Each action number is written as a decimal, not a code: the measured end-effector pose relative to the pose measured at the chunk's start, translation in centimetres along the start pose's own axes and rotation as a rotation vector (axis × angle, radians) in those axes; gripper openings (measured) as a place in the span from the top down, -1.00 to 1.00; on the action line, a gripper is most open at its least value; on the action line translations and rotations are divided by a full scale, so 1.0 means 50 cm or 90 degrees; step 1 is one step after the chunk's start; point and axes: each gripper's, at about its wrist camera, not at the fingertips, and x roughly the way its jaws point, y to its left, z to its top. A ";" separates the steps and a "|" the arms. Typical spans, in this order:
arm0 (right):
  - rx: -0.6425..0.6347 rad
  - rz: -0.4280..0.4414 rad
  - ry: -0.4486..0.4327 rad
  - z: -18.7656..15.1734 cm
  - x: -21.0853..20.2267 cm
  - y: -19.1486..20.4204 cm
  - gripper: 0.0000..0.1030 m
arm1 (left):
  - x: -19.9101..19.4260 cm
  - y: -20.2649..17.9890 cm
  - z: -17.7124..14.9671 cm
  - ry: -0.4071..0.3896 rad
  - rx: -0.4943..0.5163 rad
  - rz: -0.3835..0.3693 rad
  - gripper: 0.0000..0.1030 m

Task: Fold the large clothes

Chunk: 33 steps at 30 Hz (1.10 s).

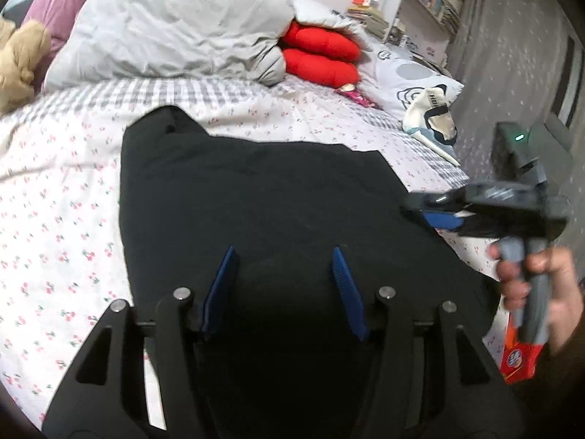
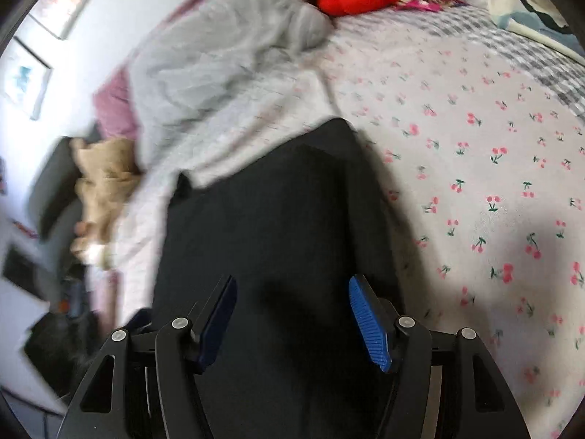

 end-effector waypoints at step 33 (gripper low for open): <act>0.139 0.196 0.181 -0.047 0.104 -0.149 -0.46 | 0.089 0.213 -0.073 0.171 -0.390 -0.104 -0.95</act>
